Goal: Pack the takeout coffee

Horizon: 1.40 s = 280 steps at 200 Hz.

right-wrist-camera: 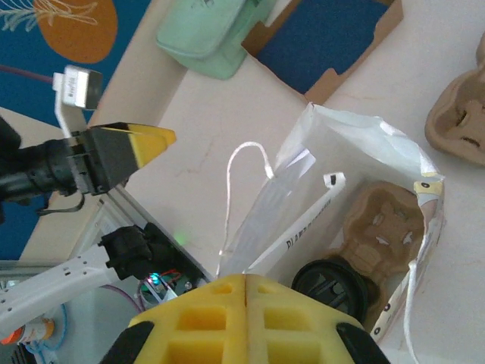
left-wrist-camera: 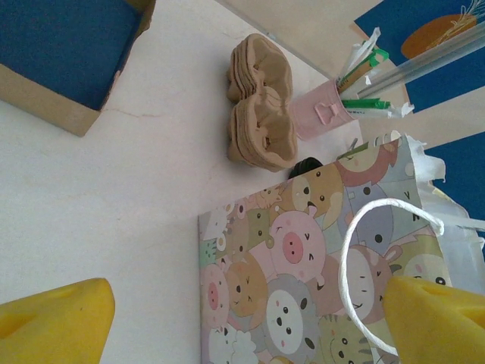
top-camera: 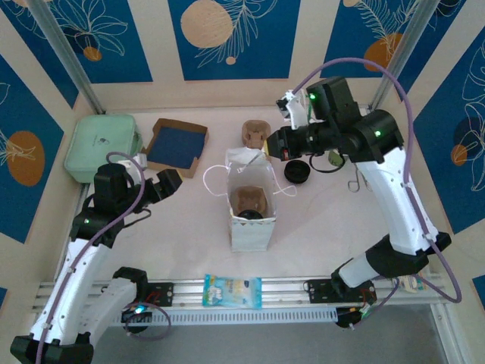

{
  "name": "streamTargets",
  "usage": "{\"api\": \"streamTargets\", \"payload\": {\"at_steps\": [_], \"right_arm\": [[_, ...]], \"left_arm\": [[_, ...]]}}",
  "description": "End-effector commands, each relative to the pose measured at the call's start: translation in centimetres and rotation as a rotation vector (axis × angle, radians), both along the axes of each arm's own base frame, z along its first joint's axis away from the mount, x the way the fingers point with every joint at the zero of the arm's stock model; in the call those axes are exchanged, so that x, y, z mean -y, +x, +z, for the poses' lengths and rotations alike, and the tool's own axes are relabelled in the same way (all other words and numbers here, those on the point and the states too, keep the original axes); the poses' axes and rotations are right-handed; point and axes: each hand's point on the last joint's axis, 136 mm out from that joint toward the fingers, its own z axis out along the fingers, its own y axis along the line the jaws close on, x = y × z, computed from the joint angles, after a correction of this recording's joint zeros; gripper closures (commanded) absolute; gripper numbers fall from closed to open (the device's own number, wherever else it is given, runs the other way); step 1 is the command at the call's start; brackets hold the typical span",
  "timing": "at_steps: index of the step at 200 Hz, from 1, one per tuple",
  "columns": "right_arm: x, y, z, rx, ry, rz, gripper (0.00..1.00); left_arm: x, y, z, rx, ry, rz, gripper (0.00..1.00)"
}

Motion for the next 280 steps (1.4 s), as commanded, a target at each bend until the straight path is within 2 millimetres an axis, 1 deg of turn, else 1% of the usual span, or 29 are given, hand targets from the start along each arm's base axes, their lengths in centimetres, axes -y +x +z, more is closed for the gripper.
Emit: {"api": "streamTargets", "payload": {"at_steps": [1, 41, 100, 143, 188, 280], "right_arm": [[-0.7, 0.1, -1.6, -0.030, -0.041, 0.025, 1.00], [-0.9, 1.3, -4.0, -0.067, -0.125, 0.008, 1.00], [-1.3, 2.4, -6.4, -0.113, -0.194, 0.001, 1.00], [-1.8, 2.8, -7.6, -0.147, -0.229, 0.018, 1.00], [-2.1, 3.3, -9.4, -0.178, -0.295, 0.022, 1.00], [-2.8, 4.3, -11.7, -0.206, -0.376, 0.029, 1.00]], "left_arm": [[0.0, -0.1, 0.3, 0.021, -0.008, -0.005, 0.09], [0.0, 0.0, 0.2, 0.020, -0.007, -0.006, 0.09], [-0.1, -0.1, 0.2, 0.021, -0.005, -0.002, 0.09], [-0.1, -0.2, 0.3, 0.020, -0.005, -0.003, 0.09], [-0.1, -0.3, 0.1, 0.019, -0.004, -0.004, 0.09], [-0.1, -0.1, 0.1, 0.022, -0.002, -0.003, 0.09]]}}
